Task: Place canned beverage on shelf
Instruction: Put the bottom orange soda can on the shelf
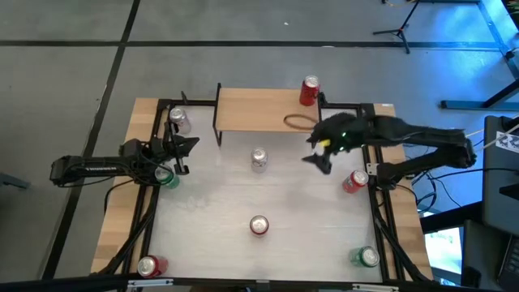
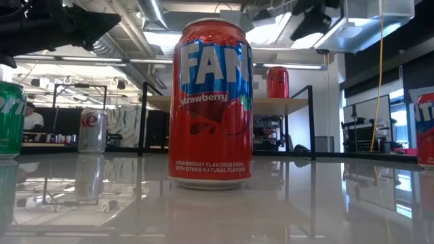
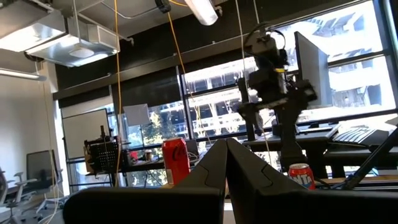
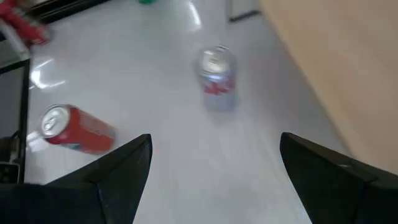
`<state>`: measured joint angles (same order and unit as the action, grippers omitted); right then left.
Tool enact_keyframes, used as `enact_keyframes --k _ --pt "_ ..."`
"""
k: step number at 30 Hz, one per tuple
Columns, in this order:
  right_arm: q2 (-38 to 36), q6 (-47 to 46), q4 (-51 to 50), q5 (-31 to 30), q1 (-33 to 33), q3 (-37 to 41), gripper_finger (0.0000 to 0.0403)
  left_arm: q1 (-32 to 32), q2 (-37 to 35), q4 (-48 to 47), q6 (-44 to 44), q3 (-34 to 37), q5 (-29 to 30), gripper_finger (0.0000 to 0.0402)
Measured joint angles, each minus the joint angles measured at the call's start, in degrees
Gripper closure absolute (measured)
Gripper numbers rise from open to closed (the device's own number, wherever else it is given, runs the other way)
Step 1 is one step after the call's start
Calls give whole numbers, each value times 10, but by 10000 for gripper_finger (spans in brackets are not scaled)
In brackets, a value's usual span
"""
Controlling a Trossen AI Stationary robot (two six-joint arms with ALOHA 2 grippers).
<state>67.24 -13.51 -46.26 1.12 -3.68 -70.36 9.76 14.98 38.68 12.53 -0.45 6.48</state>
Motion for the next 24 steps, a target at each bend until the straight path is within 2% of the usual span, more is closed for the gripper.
enact_keyframes --k 11,21,24 --pt "97 78 162 0 122 28 52 0 0 0 -3 0 0 398" --pt "202 141 278 1 182 27 52 0 0 -4 -20 0 -1 398" --pt "232 142 321 28 193 27 52 0 0 -11 -34 0 -3 398"
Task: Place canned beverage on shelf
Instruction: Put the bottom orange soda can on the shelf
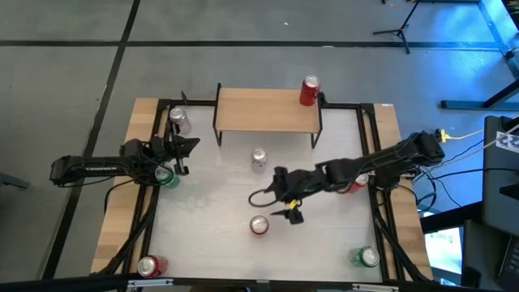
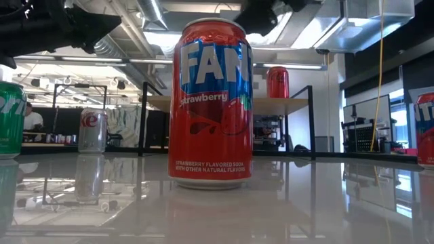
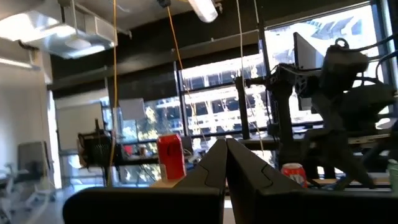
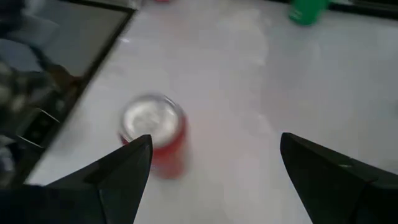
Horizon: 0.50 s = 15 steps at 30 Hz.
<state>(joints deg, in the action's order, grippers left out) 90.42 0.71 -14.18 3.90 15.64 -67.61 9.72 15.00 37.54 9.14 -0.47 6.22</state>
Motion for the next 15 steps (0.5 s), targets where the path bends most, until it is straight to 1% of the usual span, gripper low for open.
enact_keyframes --k 5,8,15 --pt "43 -5 64 37 14 0 52 0 0 -7 -14 0 -30 398" --pt "67 -11 101 41 24 0 52 0 0 -8 -15 0 -46 398" --pt "113 -26 189 41 44 0 52 0 0 -9 -11 0 -47 398"
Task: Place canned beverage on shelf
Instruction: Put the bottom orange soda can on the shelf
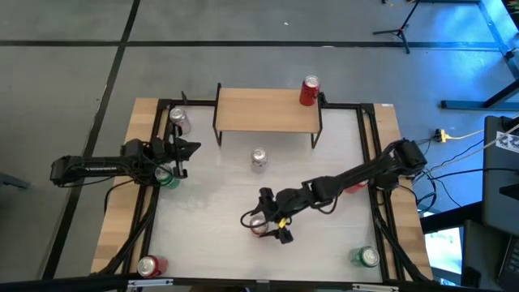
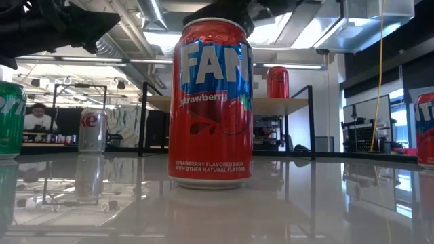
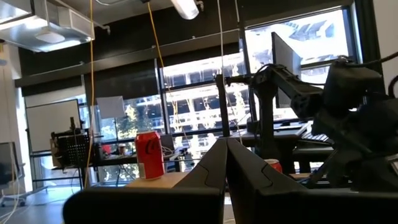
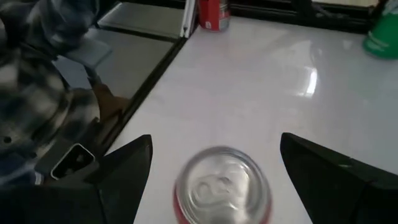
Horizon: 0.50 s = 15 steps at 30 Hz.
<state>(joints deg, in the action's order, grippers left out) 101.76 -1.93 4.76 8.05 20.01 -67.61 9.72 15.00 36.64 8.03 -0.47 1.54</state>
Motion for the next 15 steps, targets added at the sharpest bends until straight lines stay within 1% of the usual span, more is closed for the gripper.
enact_keyframes --k 4,8,15 --pt "17 -11 14 -3 3 0 52 0 0 1 7 0 0 398" --pt "35 -9 12 -33 3 0 52 0 0 0 16 0 0 398" --pt "65 -13 27 -21 3 0 52 0 0 0 16 0 1 398"
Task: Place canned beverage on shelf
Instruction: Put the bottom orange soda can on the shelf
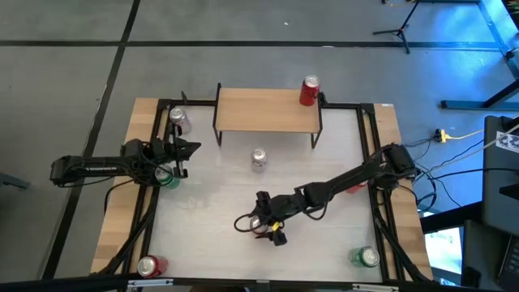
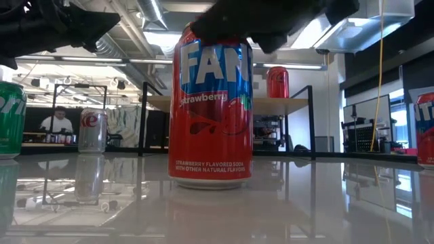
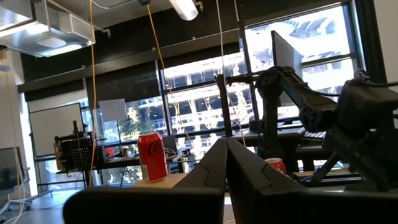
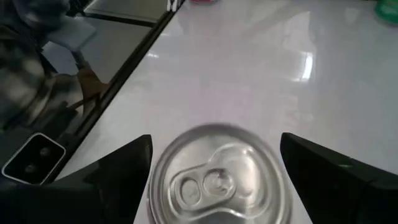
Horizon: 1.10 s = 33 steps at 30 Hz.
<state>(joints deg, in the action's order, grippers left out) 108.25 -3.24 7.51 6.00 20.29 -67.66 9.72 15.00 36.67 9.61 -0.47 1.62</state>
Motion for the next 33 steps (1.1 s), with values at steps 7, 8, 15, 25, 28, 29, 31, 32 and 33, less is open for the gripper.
enact_keyframes --k 7,8,15,25,28,29,31,32,33 --pt "15 -15 -21 0 0 0 52 0 0 -2 0 0 0 398" --pt "15 -22 -27 0 0 0 52 0 0 -2 0 0 0 398" --pt "13 -33 -33 -11 0 0 82 0 0 -2 0 0 0 398" --pt "-60 -52 -116 -35 -1 1 114 0 0 -8 -1 0 0 398" --pt "-98 -55 -166 -51 0 1 114 0 0 -9 -1 0 0 398" --pt "-113 -55 -179 -59 0 1 114 0 0 -10 -1 0 0 398" --pt "-147 -55 -208 -81 0 1 114 0 0 -11 -1 0 0 398" --pt "-167 -55 -219 -92 -1 1 114 0 0 -11 -1 0 0 398" --pt "-186 -53 -235 -109 -1 1 114 0 0 -11 -1 0 0 398"
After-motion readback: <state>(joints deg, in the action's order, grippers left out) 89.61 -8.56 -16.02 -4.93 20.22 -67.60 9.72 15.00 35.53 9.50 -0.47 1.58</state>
